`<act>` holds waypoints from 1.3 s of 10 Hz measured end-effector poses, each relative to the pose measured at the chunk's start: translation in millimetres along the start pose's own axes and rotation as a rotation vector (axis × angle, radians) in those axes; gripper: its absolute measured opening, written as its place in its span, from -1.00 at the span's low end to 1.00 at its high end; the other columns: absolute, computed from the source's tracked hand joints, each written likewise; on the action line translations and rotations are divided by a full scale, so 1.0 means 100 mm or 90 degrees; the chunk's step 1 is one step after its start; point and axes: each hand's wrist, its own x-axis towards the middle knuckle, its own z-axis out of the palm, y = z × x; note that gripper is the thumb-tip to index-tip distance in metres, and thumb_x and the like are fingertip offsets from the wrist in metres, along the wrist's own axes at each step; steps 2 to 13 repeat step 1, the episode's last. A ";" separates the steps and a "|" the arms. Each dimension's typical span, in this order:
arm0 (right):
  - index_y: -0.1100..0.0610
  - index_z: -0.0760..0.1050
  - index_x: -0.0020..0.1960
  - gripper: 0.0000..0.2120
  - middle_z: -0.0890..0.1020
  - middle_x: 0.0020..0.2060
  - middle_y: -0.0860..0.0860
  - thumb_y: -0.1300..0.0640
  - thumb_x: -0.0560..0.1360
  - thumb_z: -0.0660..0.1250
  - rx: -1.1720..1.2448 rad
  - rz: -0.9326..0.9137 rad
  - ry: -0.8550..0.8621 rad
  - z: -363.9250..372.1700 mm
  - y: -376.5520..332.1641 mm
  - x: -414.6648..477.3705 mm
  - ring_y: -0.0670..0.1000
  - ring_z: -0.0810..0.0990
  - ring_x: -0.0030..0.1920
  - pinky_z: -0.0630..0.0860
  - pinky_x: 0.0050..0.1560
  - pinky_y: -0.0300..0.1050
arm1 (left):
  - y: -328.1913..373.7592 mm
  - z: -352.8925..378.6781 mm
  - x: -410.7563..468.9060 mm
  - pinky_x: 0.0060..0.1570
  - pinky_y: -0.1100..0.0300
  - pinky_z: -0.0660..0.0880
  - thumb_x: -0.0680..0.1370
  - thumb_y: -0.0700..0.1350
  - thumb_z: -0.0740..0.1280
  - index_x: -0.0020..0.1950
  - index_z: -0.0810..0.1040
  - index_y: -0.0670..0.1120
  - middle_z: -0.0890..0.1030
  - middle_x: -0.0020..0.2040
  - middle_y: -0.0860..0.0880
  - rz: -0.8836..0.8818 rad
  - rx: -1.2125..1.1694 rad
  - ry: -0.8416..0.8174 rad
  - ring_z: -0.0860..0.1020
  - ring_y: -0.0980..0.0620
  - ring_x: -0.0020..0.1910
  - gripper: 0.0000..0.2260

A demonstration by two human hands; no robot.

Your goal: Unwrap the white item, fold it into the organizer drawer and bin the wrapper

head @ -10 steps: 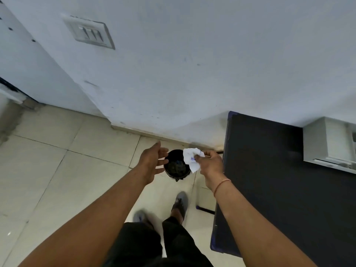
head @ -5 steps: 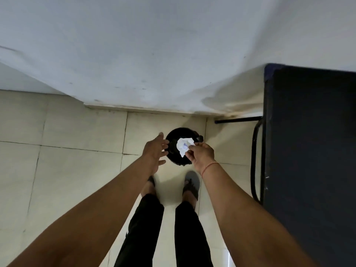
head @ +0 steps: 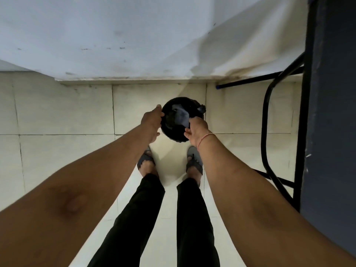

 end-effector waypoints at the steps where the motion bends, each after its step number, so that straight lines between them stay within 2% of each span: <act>1: 0.04 0.33 0.58 -0.54 0.44 0.53 0.10 0.00 0.70 0.17 -0.041 -0.056 -0.008 -0.08 -0.15 -0.37 0.17 0.43 0.50 0.39 0.45 0.16 | 0.10 -0.01 -0.36 0.26 -0.06 0.47 0.69 0.25 0.21 0.37 0.63 -0.05 0.60 0.39 -0.08 0.036 -0.011 0.027 0.53 -0.11 0.32 -0.53; 13: 0.04 0.33 0.58 -0.54 0.44 0.53 0.10 0.00 0.70 0.17 -0.041 -0.056 -0.008 -0.08 -0.15 -0.37 0.17 0.43 0.50 0.39 0.45 0.16 | 0.10 -0.01 -0.36 0.26 -0.06 0.47 0.69 0.25 0.21 0.37 0.63 -0.05 0.60 0.39 -0.08 0.036 -0.011 0.027 0.53 -0.11 0.32 -0.53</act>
